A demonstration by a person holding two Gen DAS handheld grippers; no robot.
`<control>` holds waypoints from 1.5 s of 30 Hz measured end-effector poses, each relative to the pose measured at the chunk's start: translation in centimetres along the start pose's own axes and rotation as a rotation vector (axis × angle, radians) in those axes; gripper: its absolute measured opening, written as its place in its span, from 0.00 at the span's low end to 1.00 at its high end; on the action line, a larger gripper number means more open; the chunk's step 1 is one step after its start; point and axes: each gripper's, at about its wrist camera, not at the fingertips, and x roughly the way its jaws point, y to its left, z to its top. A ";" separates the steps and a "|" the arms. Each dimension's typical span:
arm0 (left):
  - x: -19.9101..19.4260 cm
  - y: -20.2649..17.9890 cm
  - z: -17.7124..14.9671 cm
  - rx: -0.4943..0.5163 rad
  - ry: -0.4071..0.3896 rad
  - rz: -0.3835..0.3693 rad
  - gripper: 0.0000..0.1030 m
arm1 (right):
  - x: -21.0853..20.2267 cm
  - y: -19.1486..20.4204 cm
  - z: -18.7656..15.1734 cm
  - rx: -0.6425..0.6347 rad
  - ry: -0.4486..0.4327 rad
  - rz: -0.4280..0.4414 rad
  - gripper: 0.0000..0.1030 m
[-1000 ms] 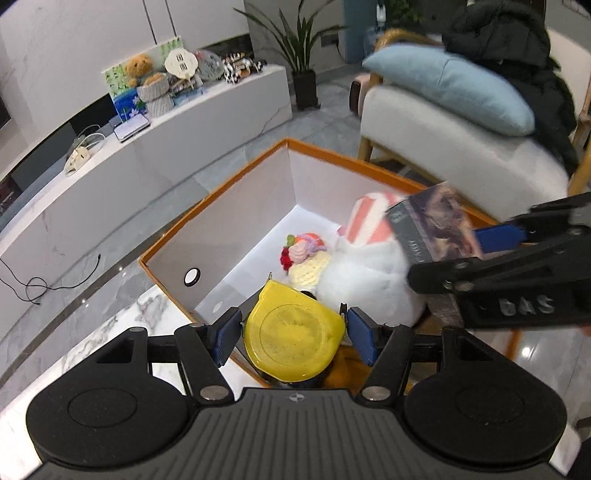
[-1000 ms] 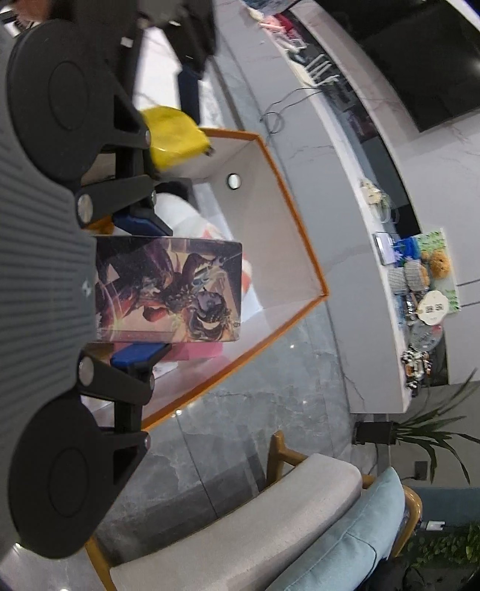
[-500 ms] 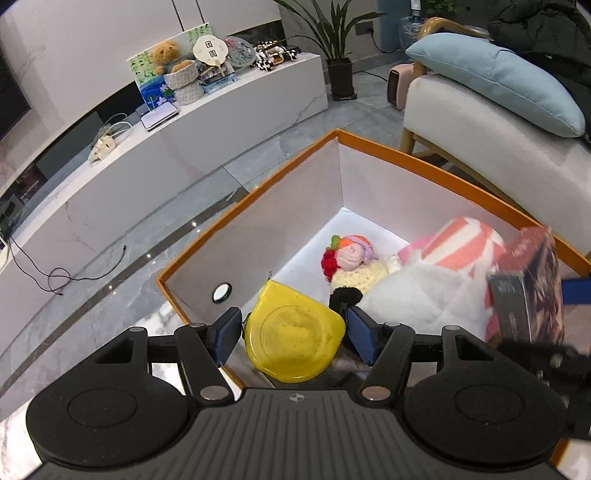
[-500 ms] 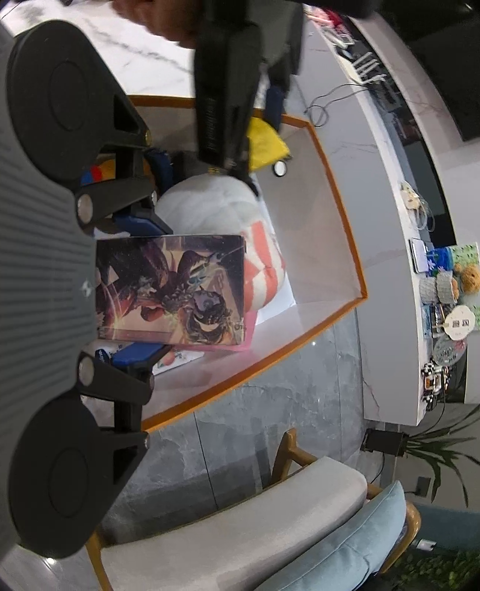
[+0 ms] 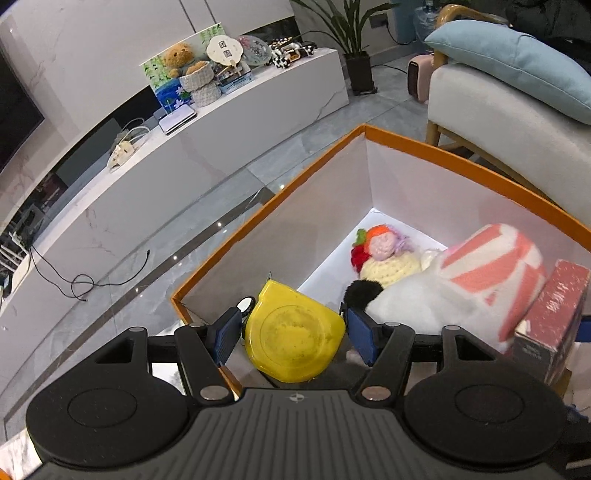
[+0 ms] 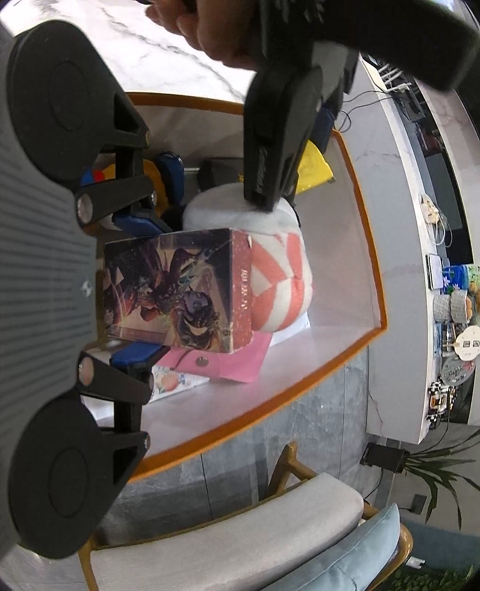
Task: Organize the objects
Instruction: 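Carry the tape measure in the left tool and card box in the right tool over the orange box, then open the left tool to drop the tape measure while the right tool drops the card box into the box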
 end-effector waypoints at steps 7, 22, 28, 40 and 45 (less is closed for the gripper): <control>0.9 0.7 -0.1 -0.037 0.018 0.001 0.71 | 0.8 -0.3 0.3 0.005 0.005 -0.012 0.58; 2.1 0.4 0.2 -0.006 0.026 0.043 0.71 | 1.4 0.2 1.7 0.083 -0.127 -0.016 0.58; 2.3 0.2 0.3 0.025 0.036 0.034 0.83 | 2.1 0.8 1.7 0.070 -0.123 -0.012 0.70; 1.5 -0.6 -0.1 0.068 0.027 0.072 0.84 | 1.3 0.7 2.0 0.065 -0.130 -0.019 0.75; 0.4 -0.9 0.2 0.083 0.015 0.101 0.84 | 0.7 0.8 1.9 0.053 -0.136 -0.020 0.77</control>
